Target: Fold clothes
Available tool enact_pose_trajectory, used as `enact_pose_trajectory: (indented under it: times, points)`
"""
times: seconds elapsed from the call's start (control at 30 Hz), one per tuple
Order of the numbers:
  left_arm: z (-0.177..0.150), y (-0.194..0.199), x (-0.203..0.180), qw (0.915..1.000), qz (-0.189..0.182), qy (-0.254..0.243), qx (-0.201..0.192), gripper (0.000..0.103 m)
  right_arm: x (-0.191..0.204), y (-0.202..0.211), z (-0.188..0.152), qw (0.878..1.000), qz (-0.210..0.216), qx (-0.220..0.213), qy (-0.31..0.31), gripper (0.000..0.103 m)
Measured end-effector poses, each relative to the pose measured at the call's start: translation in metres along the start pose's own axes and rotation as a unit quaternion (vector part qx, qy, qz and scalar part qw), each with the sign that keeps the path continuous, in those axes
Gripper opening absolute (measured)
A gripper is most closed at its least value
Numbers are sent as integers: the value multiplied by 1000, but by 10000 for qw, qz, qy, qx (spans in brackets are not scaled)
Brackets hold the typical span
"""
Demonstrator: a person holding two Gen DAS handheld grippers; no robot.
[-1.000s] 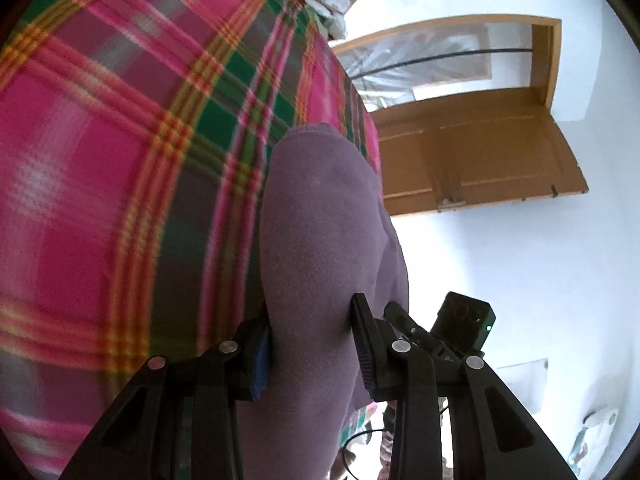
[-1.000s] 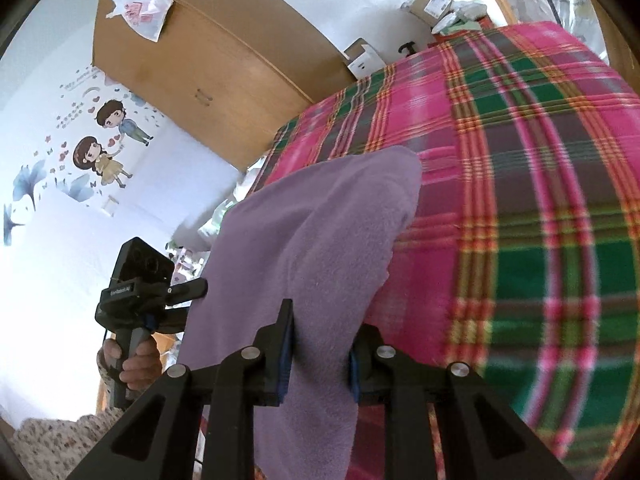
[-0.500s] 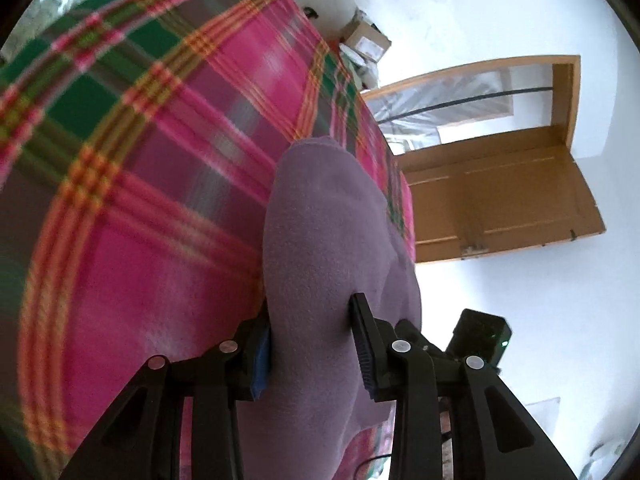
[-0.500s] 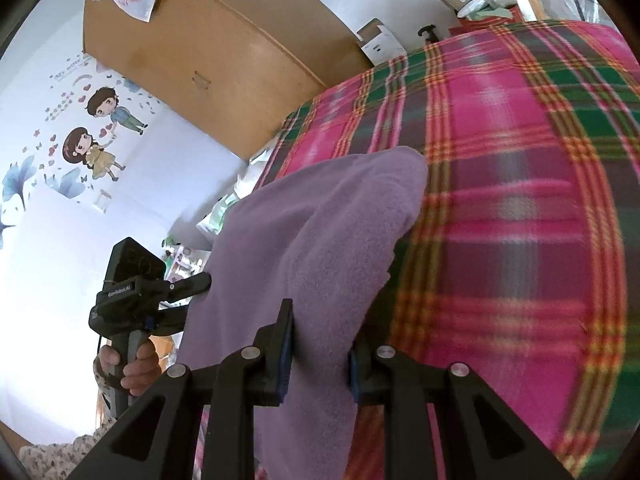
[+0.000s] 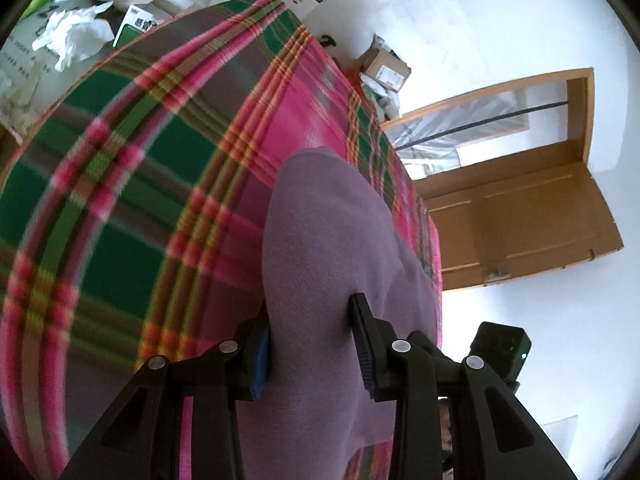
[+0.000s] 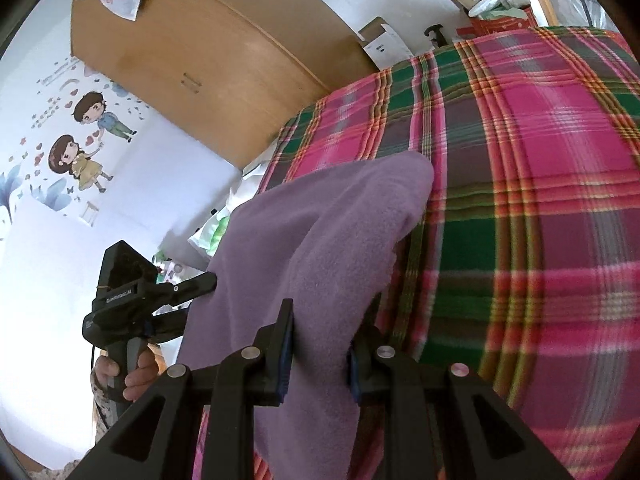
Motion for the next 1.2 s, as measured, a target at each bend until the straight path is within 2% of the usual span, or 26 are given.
enact_pose_trajectory:
  times: [0.17,0.37,0.53,0.6,0.7,0.87,0.93,1.0,1.07,1.2]
  points:
    - [10,-8,8,9999,-55,85,59,36,-6,-10,6,10000,-90,12,13,23]
    - [6,-7,16,9999,-81,18,120,38,-15,-15,3,9998,-181,58,-35,25]
    - [9,-15,12,10000,12,-17,78,42,-10,-15,0,9984,-514,109,208,31]
    - [9,-17,11,10000,42,10,52,46,-10,-13,-2,9981,-590,120,111,37]
    - [4,-15,11,9999,50,105,-28,46,-6,-9,-7,9967,-798,101,45,39]
    - [-27,3,-12,9956,724,-272,-534,46,18,10,-28,9861,-1593,-289,363,39]
    - [-43,11,-21,9929,830,-435,-726,46,31,19,-42,9804,-1797,-556,583,36]
    - [-56,16,-32,9900,894,-650,-875,46,45,22,-54,9768,-1847,-703,826,32]
    - [-66,12,-41,9874,980,-899,-856,46,61,19,-65,9738,-1846,-729,1111,32]
    - [-80,-3,-48,9845,1129,-1159,-677,46,71,1,-83,9722,-1864,-430,1353,29]
Point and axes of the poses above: each gripper's, at about its wrist camera, not at the fingertips, and y roughly against the way its jaws point, x to its left, z to its top, the point moved 1 cm from there along -y, roughly the way its jaws point, and after that the axes turned 15 degrees about x, right-handed, at the moved point
